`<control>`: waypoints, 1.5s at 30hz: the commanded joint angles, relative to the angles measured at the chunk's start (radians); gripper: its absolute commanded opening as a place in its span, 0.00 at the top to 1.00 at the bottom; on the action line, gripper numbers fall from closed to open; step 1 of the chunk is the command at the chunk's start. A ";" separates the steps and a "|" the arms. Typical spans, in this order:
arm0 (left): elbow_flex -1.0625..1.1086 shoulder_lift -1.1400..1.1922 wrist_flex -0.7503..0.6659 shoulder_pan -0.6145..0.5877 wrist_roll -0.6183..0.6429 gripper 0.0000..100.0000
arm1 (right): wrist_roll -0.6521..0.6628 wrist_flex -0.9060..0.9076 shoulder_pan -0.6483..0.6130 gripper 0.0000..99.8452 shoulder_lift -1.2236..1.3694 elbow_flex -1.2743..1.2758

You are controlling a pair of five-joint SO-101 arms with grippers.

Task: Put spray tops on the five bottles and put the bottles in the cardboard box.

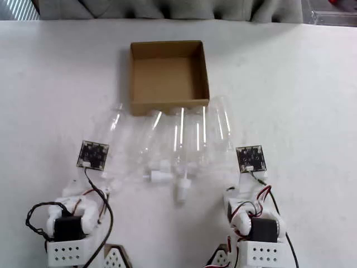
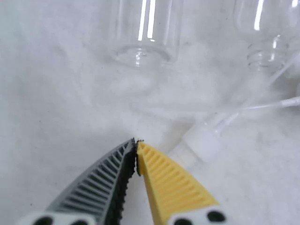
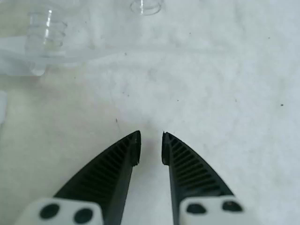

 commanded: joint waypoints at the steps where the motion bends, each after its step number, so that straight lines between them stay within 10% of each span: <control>1: -0.003 -0.015 0.005 -0.007 -0.005 0.98 | 0.009 -0.019 -0.002 0.94 -0.005 0.009; 37: -0.519 0.001 -0.026 -0.012 -0.178 0.98 | 0.009 -0.019 -0.002 0.94 -0.005 0.009; 45: -0.681 0.456 -0.140 -0.008 -0.129 0.98 | 0.009 -0.019 -0.001 0.94 -0.005 0.009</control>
